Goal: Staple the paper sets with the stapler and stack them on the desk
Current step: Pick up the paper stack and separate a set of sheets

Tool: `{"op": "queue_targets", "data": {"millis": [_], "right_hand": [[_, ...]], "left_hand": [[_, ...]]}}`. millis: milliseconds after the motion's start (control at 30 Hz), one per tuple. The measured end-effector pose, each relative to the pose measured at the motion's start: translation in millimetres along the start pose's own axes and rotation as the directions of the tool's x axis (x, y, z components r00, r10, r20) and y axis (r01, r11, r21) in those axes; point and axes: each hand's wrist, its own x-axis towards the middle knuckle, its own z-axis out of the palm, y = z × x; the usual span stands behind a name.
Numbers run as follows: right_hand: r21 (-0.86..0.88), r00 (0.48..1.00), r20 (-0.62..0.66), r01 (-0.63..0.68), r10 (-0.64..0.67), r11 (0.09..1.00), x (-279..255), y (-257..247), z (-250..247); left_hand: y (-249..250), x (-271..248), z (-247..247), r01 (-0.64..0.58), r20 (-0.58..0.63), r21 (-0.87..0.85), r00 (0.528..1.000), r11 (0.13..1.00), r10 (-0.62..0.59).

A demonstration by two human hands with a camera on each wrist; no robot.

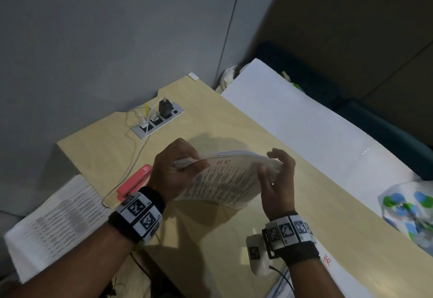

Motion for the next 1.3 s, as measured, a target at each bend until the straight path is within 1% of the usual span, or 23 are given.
{"op": "queue_targets", "data": {"millis": [100, 167, 200, 300, 333, 467, 567, 633, 667, 733, 767, 800, 867, 900, 1033, 1067, 1100, 1133, 1167, 1200, 1233, 1267, 1300], "right_hand": [[0.124, 0.997, -0.029, -0.068, 0.072, 0.990, -0.9, 4.1, 6.1], [0.105, 0.997, -0.020, -0.076, 0.079, 0.992, -0.4, 6.2, 9.1], [0.075, 0.999, -0.013, -0.046, 0.047, 0.996, -0.7, 7.1, 9.8], [-0.042, 0.998, 0.039, 0.041, -0.040, 0.998, -0.8, 9.8, 8.4], [-0.084, 0.995, 0.061, 0.079, -0.074, 0.993, -0.9, 9.0, 6.8], [-0.110, 0.982, 0.045, 0.190, -0.186, 0.976, -0.8, 2.9, -1.1], [-0.079, 0.994, 0.024, 0.107, -0.105, 0.991, -2.5, -7.1, -3.2], [-0.063, 0.995, 0.033, 0.092, -0.090, 0.994, -4.4, -11.2, -1.9], [-0.034, 0.998, 0.033, 0.046, -0.045, 0.998, -5.5, -9.9, -1.1], [0.114, 0.985, 0.059, -0.169, 0.163, 0.979, -5.5, -5.9, 0.9], [0.136, 0.962, 0.099, -0.267, 0.255, 0.954, -5.7, -2.4, 1.7], [0.085, 0.945, 0.144, -0.306, 0.292, 0.948, -5.8, -0.3, 2.3], [-0.037, 0.910, 0.237, -0.341, 0.340, 0.939, -5.7, 2.9, 5.8], [-0.045, 0.901, 0.235, -0.364, 0.364, 0.930, -5.2, 2.3, 8.7], [-0.118, 0.934, 0.116, -0.326, 0.339, 0.938, -3.1, 7.7, 15.7], [-0.134, 0.935, 0.097, -0.328, 0.341, 0.935, -4.1, 8.0, 15.9], [-0.136, 0.932, 0.073, -0.343, 0.355, 0.929, -5.9, 8.9, 15.9], [-0.131, 0.923, 0.044, -0.374, 0.382, 0.918, -7.4, 10.2, 15.3], [-0.123, 0.916, 0.014, -0.397, 0.401, 0.910, -8.1, 10.1, 13.6], [-0.124, 0.910, -0.012, -0.412, 0.414, 0.902, -8.6, 9.5, 11.9], [-0.124, 0.904, -0.034, -0.426, 0.426, 0.896, -8.6, 9.1, 9.5], [-0.121, 0.898, -0.053, -0.441, 0.437, 0.890, -7.4, 8.2, 7.2], [-0.120, 0.892, -0.069, -0.451, 0.446, 0.884, -6.1, 8.9, 5.4]], "left_hand": [[-3.0, -3.5, 3.0, 0.102, -0.081, -0.049, 0.991, 0.994, -0.106], [-3.3, -1.6, 3.8, 0.177, -0.080, -0.112, 0.979, 0.978, -0.187], [-2.5, 0.6, 4.3, 0.162, -0.059, -0.114, 0.984, 0.980, -0.169], [2.0, 8.5, 8.9, -0.051, 0.029, -0.058, 0.998, 0.997, 0.053], [2.1, 11.0, 9.6, -0.080, 0.018, -0.064, 0.996, 0.995, 0.082], [-3.7, 11.3, 4.3, 0.039, -0.080, -0.138, 0.996, 0.990, -0.051], [-7.3, 7.0, 1.6, 0.150, -0.050, -0.222, 0.985, 0.964, -0.165], [-8.1, 5.8, 0.9, 0.160, -0.055, -0.230, 0.983, 0.960, -0.177], [-9.2, 5.6, 0.5, 0.155, -0.077, -0.209, 0.982, 0.965, -0.175], [-10.7, 6.5, -0.5, 0.162, -0.133, -0.172, 0.973, 0.972, -0.186], [-11.0, 7.4, -1.3, 0.158, -0.150, -0.160, 0.972, 0.974, -0.182], [-9.6, 8.3, -1.7, 0.156, -0.158, -0.155, 0.971, 0.976, -0.180], [-9.1, 8.0, -3.6, 0.163, -0.164, -0.135, 0.969, 0.977, -0.184], [-6.8, 8.2, -3.9, 0.170, -0.167, -0.126, 0.968, 0.977, -0.189], [-2.2, 8.7, -14.6, 0.207, -0.157, -0.064, 0.964, 0.976, -0.215], [-9.5, 6.8, -19.2, 0.235, -0.180, -0.095, 0.952, 0.967, -0.249], [-17.9, 3.2, -24.7, 0.304, -0.190, -0.121, 0.927, 0.945, -0.322], [-30.9, -5.8, -32.0, 0.396, -0.204, -0.041, 0.895, 0.917, -0.396], [-45.6, -18.2, -40.6, 0.466, -0.192, 0.205, 0.882, 0.861, -0.431], [-65.3, -34.1, -50.5, 0.472, -0.148, 0.518, 0.871, 0.713, -0.469], [-78.8, -50.2, -57.0, 0.421, -0.116, 0.747, 0.845, 0.515, -0.522], [-89.9, -66.4, -62.1, 0.373, -0.096, 0.848, 0.808, 0.377, -0.582], [-92.9, -80.2, -64.5, 0.379, -0.094, 0.871, 0.754, 0.313, -0.650]]}}
